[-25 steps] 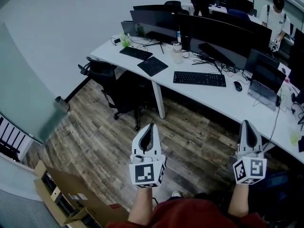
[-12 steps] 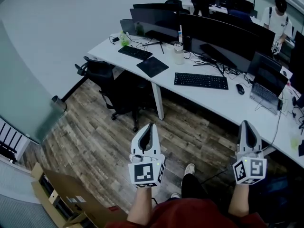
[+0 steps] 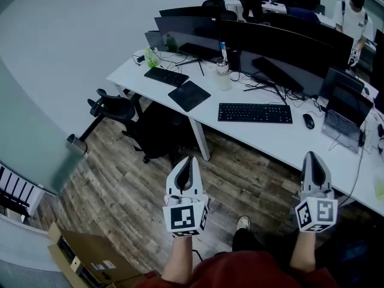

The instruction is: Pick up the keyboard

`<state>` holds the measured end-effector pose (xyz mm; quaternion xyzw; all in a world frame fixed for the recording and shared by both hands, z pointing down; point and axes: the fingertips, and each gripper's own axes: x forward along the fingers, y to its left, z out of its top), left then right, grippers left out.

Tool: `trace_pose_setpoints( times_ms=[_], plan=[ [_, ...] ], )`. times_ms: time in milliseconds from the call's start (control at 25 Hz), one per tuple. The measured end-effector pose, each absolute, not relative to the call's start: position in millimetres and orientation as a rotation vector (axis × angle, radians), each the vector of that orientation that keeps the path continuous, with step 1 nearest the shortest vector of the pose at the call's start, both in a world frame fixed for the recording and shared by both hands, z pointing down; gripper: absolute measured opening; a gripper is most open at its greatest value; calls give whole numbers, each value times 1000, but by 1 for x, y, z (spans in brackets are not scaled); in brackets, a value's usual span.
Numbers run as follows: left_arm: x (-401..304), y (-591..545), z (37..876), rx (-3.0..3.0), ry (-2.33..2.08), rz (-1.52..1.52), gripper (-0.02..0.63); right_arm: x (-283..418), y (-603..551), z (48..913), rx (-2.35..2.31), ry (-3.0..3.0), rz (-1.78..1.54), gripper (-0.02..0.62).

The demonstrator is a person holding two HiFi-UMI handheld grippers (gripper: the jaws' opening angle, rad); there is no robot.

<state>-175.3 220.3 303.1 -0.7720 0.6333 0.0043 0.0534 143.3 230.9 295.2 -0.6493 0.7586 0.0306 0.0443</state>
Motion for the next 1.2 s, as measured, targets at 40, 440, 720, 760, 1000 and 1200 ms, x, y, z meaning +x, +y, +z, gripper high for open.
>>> trace_pose_setpoints(
  times_ms=[40,440,720,760,1000,1200],
  plan=[
    [-171,209,303,-2352,1920,9,6,147,220,296,-1989,2317,86,-2],
    [-122,100,311,-2403,1886,-46,6,194,125,307,-2037,2283,30,-3],
    [-79,43,315,-2427,1849,-80,6,241,77,315,-2075,2228,-8,-2],
    [-74,37,315,-2425,1846,-83,6,246,72,316,-2075,2222,-12,-2],
    [-57,14,310,-2408,1831,-90,6,263,51,315,-2061,2205,-5,-2],
    [-55,1,308,-2410,1828,-86,6,266,39,314,-2066,2196,-13,-2]
  ],
)
